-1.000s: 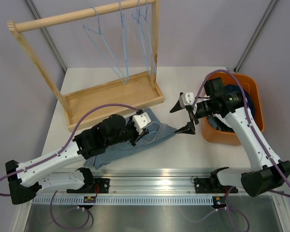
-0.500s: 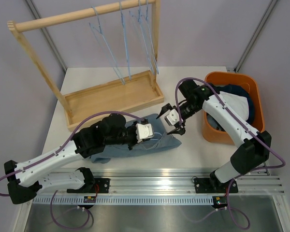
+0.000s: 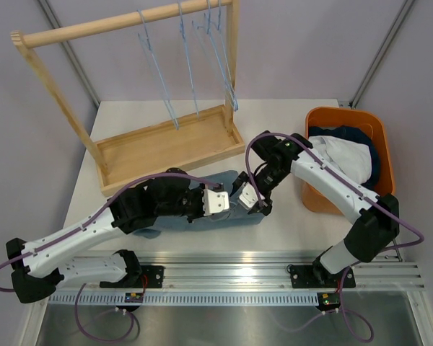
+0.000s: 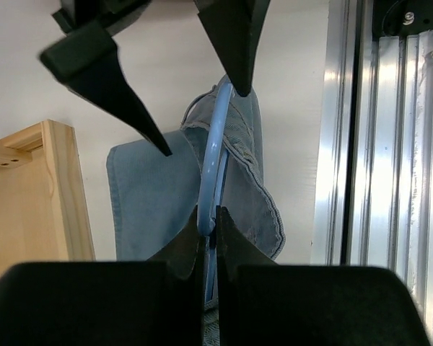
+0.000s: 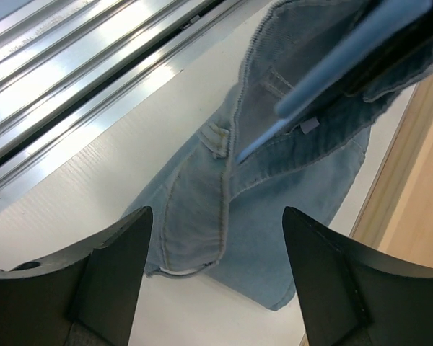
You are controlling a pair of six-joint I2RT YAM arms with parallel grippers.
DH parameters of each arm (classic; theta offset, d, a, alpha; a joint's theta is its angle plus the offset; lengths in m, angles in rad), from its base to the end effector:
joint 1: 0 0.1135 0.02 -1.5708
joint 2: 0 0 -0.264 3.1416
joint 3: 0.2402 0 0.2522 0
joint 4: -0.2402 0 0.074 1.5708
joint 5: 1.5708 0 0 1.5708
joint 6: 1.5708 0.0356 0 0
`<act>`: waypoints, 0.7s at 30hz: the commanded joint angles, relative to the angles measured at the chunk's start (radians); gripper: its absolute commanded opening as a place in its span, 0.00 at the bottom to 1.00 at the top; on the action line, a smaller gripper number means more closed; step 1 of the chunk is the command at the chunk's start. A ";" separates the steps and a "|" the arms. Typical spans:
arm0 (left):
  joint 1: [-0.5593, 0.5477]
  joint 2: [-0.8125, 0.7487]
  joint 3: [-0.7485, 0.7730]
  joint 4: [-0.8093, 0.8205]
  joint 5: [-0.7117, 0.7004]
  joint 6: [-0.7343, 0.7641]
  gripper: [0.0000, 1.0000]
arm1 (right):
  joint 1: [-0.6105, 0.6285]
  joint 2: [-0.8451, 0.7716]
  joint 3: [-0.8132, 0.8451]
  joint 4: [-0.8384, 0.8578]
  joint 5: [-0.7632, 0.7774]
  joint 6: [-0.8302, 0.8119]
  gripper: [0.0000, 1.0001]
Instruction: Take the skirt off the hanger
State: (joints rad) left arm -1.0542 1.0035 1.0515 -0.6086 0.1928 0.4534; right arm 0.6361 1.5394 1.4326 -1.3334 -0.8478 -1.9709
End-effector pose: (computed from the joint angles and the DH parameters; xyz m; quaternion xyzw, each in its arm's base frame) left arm 0.0989 -0.1879 0.3499 0.6301 0.6032 -0.2230 0.4352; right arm 0.2049 0.1845 0.3142 -0.8843 0.2144 0.2856 0.3008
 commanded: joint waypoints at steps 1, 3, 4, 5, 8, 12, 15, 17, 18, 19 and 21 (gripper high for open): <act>0.000 -0.009 0.074 0.032 -0.041 0.060 0.00 | 0.022 -0.002 -0.014 -0.257 0.036 -0.117 0.79; -0.001 -0.009 0.084 0.035 -0.039 0.059 0.00 | 0.028 0.005 -0.017 -0.239 0.038 -0.088 0.77; -0.001 -0.011 0.087 0.035 -0.042 0.054 0.00 | 0.028 0.014 -0.015 -0.237 0.044 -0.080 0.75; 0.000 -0.016 0.088 0.033 -0.046 0.053 0.00 | 0.028 0.018 -0.015 -0.236 0.047 -0.066 0.73; 0.000 -0.028 0.087 0.035 -0.055 0.048 0.00 | 0.028 0.019 -0.021 -0.213 0.070 -0.014 0.58; 0.002 -0.036 0.074 0.010 -0.069 0.045 0.00 | 0.028 0.002 -0.029 -0.118 0.128 0.111 0.35; 0.003 -0.043 0.065 -0.009 -0.079 0.044 0.00 | 0.025 -0.013 -0.040 -0.096 0.185 0.167 0.19; 0.005 -0.046 0.067 -0.034 -0.096 0.047 0.00 | 0.022 -0.031 -0.052 -0.087 0.194 0.184 0.10; 0.010 -0.048 0.068 -0.045 -0.102 0.050 0.00 | 0.020 -0.036 -0.069 -0.086 0.197 0.188 0.08; 0.013 -0.052 0.071 -0.063 -0.116 0.050 0.00 | 0.013 -0.050 -0.078 -0.082 0.203 0.196 0.06; 0.026 -0.058 0.082 -0.078 -0.136 0.039 0.00 | 0.004 -0.065 -0.107 -0.066 0.210 0.210 0.00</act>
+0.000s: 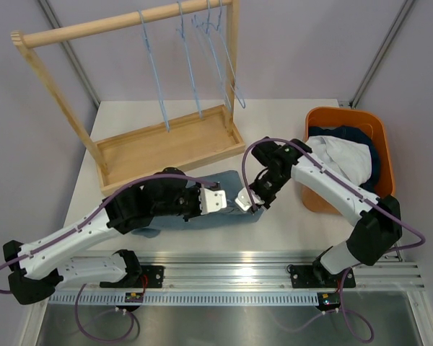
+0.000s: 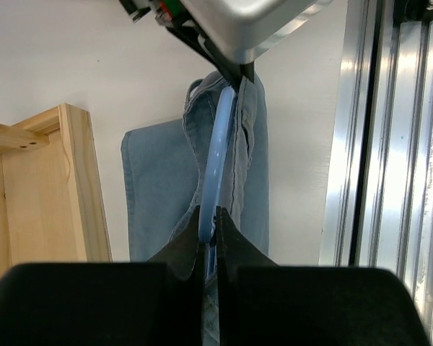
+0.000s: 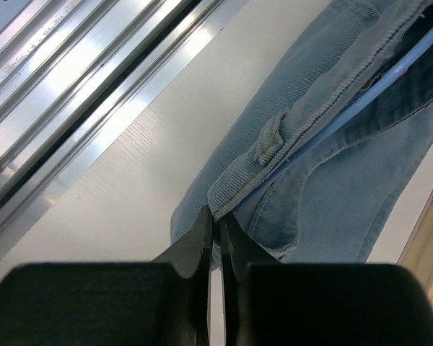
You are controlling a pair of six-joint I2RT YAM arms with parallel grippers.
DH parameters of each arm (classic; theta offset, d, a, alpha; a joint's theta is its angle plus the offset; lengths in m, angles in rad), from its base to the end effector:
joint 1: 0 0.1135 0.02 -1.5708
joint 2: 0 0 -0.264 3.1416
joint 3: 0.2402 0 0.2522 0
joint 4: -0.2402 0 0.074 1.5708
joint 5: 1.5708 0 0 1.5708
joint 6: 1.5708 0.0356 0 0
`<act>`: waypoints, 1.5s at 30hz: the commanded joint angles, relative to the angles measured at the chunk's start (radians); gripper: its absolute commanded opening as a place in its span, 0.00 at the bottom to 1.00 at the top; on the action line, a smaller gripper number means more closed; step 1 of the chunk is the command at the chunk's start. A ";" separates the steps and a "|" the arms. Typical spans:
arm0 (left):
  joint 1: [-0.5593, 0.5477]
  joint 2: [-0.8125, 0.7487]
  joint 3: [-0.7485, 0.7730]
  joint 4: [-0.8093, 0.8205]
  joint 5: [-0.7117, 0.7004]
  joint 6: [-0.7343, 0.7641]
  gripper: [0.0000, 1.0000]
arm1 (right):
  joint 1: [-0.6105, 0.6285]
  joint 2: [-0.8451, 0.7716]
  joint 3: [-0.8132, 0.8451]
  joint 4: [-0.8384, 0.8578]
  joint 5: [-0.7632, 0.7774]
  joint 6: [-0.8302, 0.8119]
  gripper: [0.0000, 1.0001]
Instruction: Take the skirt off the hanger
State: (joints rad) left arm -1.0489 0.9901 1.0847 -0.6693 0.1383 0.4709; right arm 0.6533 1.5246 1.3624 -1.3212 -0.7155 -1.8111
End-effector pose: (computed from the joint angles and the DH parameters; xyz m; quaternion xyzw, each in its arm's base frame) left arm 0.0980 -0.1802 0.3577 0.6277 0.6126 -0.1940 0.4395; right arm 0.1987 0.1815 0.2964 -0.8877 0.2964 0.2704 0.2256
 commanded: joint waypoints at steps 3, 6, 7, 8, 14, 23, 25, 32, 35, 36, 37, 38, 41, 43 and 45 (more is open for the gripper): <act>0.041 -0.067 0.073 -0.058 -0.112 0.003 0.00 | -0.067 -0.095 -0.080 -0.030 0.097 0.082 0.00; 0.050 -0.117 0.070 -0.075 -0.117 -0.006 0.00 | -0.170 -0.107 -0.109 0.010 0.117 0.099 0.00; 0.050 -0.131 0.069 -0.082 -0.115 -0.008 0.00 | -0.202 -0.106 -0.112 0.016 0.120 0.110 0.00; 0.050 -0.158 0.066 -0.085 -0.114 -0.011 0.00 | -0.263 -0.106 -0.120 0.036 0.123 0.116 0.00; 0.050 -0.241 0.027 -0.062 -0.118 -0.063 0.00 | -0.386 -0.115 -0.198 0.112 0.128 0.145 0.00; 0.050 -0.251 0.024 -0.081 -0.134 -0.089 0.00 | -0.491 -0.122 -0.174 0.251 0.024 0.389 0.00; 0.050 -0.254 0.000 0.012 -0.153 -0.135 0.00 | -0.492 -0.155 -0.192 0.255 -0.045 0.412 0.00; 0.050 -0.095 -0.126 0.371 -0.293 -0.455 0.00 | -0.489 -0.205 -0.212 0.416 -0.176 0.663 0.00; 0.058 -0.006 -0.109 0.456 -0.402 -0.556 0.00 | -0.491 -0.245 -0.247 0.559 -0.112 0.801 0.00; 0.066 0.010 -0.098 0.502 -0.419 -0.581 0.00 | -0.489 -0.259 -0.250 0.580 -0.086 0.838 0.00; 0.078 0.025 -0.095 0.528 -0.431 -0.603 0.00 | -0.492 -0.258 -0.252 0.602 -0.078 0.854 0.00; 0.107 0.038 -0.091 0.552 -0.437 -0.653 0.00 | -0.492 -0.257 -0.253 0.606 -0.073 0.861 0.00; 0.160 0.074 -0.089 0.658 -0.427 -0.765 0.00 | -0.491 -0.245 -0.270 0.614 -0.067 0.874 0.01; 0.174 0.103 -0.080 0.723 -0.391 -0.796 0.00 | -0.491 -0.235 -0.279 0.603 -0.059 0.865 0.02; 0.176 0.133 -0.066 0.749 -0.382 -0.821 0.00 | -0.489 -0.237 -0.310 0.603 -0.052 0.848 0.03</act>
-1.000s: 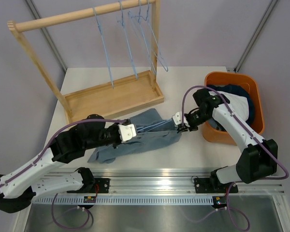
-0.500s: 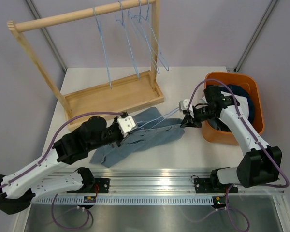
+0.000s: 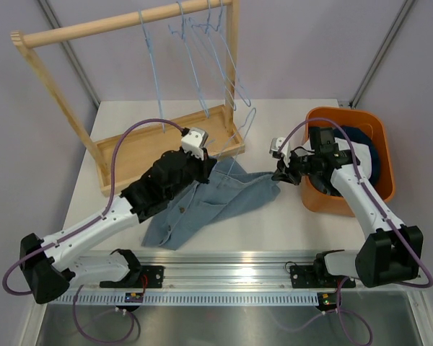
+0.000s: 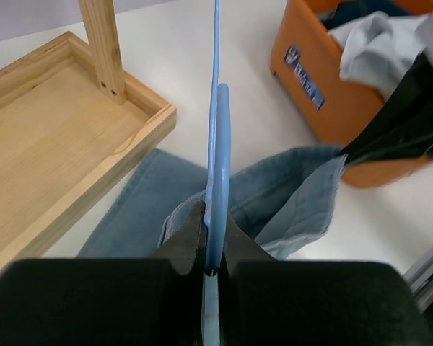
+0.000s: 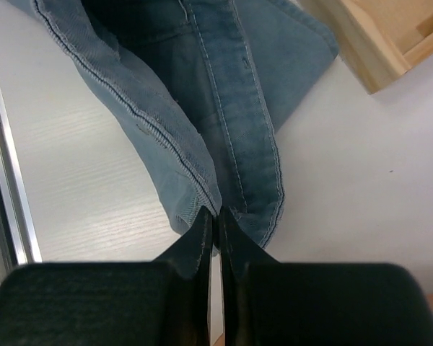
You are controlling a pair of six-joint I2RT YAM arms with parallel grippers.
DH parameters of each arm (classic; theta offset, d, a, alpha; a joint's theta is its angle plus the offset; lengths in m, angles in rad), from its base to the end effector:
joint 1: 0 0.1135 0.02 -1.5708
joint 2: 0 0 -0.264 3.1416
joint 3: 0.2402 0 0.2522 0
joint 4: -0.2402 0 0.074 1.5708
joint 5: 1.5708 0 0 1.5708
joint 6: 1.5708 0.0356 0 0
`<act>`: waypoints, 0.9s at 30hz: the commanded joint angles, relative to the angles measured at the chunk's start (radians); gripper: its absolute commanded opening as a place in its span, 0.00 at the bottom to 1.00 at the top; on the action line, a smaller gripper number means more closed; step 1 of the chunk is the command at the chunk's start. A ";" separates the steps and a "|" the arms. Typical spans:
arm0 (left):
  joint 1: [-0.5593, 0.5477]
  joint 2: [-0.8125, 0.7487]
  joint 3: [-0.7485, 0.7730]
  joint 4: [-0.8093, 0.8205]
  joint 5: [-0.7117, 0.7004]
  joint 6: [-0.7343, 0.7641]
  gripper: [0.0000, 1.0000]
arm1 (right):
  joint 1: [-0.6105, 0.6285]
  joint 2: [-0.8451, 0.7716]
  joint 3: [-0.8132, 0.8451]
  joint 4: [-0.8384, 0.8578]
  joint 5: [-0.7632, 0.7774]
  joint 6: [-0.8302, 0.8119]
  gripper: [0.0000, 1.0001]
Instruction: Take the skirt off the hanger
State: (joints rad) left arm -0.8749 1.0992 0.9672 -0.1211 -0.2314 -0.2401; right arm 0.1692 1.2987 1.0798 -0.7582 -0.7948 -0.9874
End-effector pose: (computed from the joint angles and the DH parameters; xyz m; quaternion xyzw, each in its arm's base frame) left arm 0.1704 -0.1912 0.3487 0.1780 0.7682 -0.2443 0.5643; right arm 0.2486 0.0682 0.2912 -0.5768 0.6765 0.2323 0.3947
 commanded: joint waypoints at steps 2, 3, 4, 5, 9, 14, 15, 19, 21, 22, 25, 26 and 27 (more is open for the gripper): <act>0.002 0.040 0.059 0.247 -0.013 -0.145 0.00 | 0.044 -0.032 -0.076 0.052 0.070 0.003 0.04; 0.002 0.050 0.057 0.264 -0.014 -0.165 0.00 | 0.068 -0.039 -0.093 0.059 0.084 -0.005 0.04; 0.002 0.073 0.059 0.279 -0.013 -0.182 0.00 | 0.093 -0.047 -0.109 0.072 0.092 -0.002 0.05; 0.002 0.088 0.067 0.303 -0.005 -0.206 0.00 | 0.139 -0.061 -0.130 0.089 0.095 0.021 0.06; 0.001 0.149 0.103 0.331 0.004 -0.226 0.00 | 0.208 -0.055 -0.133 0.112 0.098 0.070 0.06; 0.007 0.177 0.151 0.333 -0.026 -0.186 0.00 | 0.210 -0.029 -0.116 0.108 0.129 0.072 0.14; 0.011 0.183 0.157 0.333 -0.028 -0.185 0.00 | 0.210 -0.026 -0.115 0.097 0.123 0.070 0.17; 0.019 0.214 0.192 0.304 -0.014 -0.194 0.00 | 0.202 -0.035 -0.055 0.053 0.062 0.088 0.46; 0.022 0.218 0.196 0.291 -0.023 -0.208 0.00 | 0.170 -0.048 0.006 0.024 0.005 0.122 0.55; 0.024 0.214 0.191 0.293 -0.026 -0.217 0.00 | 0.158 -0.049 0.026 0.016 -0.003 0.122 0.55; 0.040 0.206 0.173 0.323 -0.029 -0.267 0.00 | 0.130 -0.044 0.096 -0.006 -0.015 0.165 0.60; 0.042 0.206 0.169 0.333 -0.025 -0.280 0.00 | 0.119 -0.038 0.109 -0.009 -0.038 0.185 0.60; 0.043 0.206 0.168 0.339 -0.020 -0.289 0.00 | 0.112 -0.036 0.115 -0.001 -0.053 0.202 0.61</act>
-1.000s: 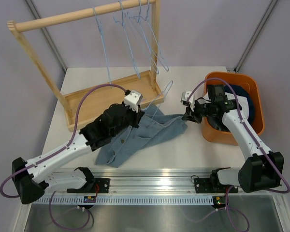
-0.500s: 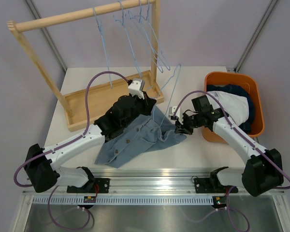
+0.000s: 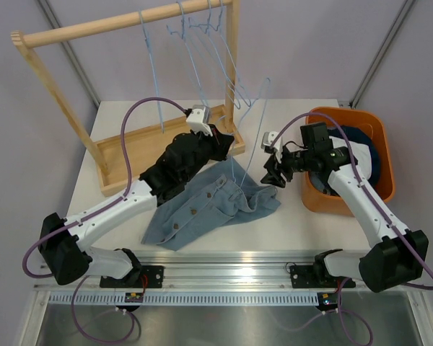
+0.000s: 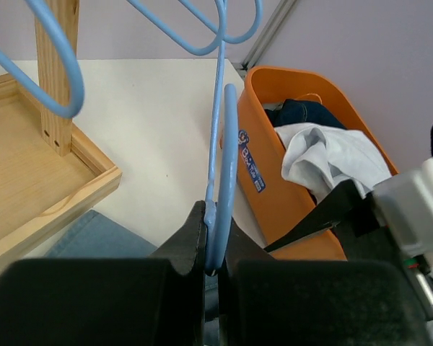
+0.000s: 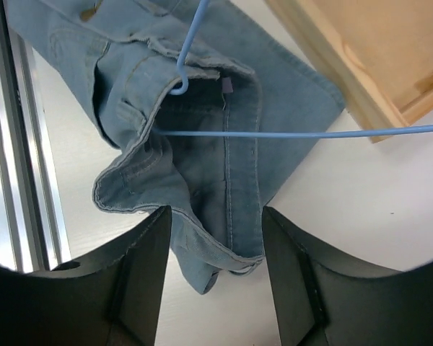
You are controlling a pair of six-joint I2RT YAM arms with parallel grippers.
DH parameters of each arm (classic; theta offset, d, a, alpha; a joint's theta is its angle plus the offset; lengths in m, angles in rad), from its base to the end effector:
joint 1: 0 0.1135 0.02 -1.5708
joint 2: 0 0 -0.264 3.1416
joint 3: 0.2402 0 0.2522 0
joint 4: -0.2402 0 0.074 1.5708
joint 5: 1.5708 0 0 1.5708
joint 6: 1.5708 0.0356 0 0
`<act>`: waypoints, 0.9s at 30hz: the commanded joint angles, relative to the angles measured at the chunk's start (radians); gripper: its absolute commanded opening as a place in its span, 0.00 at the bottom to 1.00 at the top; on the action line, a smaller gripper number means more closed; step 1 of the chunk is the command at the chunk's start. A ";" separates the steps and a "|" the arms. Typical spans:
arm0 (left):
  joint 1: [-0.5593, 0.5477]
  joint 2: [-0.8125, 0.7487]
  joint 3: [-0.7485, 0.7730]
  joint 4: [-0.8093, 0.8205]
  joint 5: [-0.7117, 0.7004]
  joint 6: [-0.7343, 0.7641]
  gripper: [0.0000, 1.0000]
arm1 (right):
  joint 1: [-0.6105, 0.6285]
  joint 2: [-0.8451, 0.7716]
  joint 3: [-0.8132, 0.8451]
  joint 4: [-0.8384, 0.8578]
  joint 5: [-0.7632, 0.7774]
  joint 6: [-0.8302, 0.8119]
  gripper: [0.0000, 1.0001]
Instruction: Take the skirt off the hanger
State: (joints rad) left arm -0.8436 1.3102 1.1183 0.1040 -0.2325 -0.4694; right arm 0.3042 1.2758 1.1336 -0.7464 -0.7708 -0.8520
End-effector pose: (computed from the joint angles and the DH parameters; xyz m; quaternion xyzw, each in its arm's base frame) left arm 0.2136 -0.2277 0.3712 0.0593 0.7343 -0.3417 0.5836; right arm 0.2378 0.1006 0.3135 -0.5825 0.6626 0.2572 0.3943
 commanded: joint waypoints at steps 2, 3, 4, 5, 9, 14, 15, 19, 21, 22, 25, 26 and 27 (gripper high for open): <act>0.014 0.001 0.029 0.117 0.002 -0.071 0.00 | -0.051 -0.006 0.068 0.005 -0.122 0.141 0.61; 0.014 0.004 0.031 0.117 0.010 -0.075 0.00 | -0.062 -0.003 0.068 0.039 -0.140 0.177 0.62; 0.014 0.004 0.031 0.115 0.016 -0.086 0.00 | -0.074 0.000 0.061 0.065 -0.163 0.223 0.62; 0.014 0.004 0.029 0.117 0.024 -0.090 0.00 | -0.092 0.005 0.058 0.097 -0.163 0.352 0.63; 0.018 0.014 0.031 0.123 0.039 -0.126 0.00 | -0.122 -0.001 0.034 0.311 -0.199 0.643 0.67; 0.018 0.060 0.055 0.151 0.041 -0.218 0.00 | -0.116 -0.013 -0.012 0.499 -0.323 0.935 0.68; 0.017 0.066 0.063 0.154 0.041 -0.233 0.00 | -0.100 -0.012 -0.021 0.537 -0.302 0.970 0.68; 0.011 0.086 0.066 0.168 0.055 -0.287 0.00 | -0.042 -0.016 -0.073 0.643 -0.138 1.174 0.68; 0.009 0.087 0.069 0.166 0.059 -0.290 0.00 | -0.017 -0.015 -0.101 0.671 -0.108 1.212 0.68; 0.009 0.087 0.069 0.161 0.058 -0.293 0.00 | 0.010 -0.021 -0.104 0.674 -0.085 1.219 0.68; 0.008 0.089 0.071 0.152 0.045 -0.307 0.00 | 0.059 -0.024 -0.103 0.651 -0.061 1.190 0.68; 0.006 0.089 0.071 0.148 0.030 -0.311 0.00 | 0.065 -0.026 -0.101 0.641 -0.055 1.182 0.68; 0.006 0.090 0.074 0.142 0.021 -0.317 0.00 | 0.072 -0.024 -0.094 0.616 -0.044 1.171 0.68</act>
State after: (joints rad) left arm -0.8322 1.4036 1.1366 0.1730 -0.1818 -0.7502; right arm 0.3473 1.2804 1.0264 -0.1600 -0.8722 0.2852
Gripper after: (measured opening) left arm 0.028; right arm 0.677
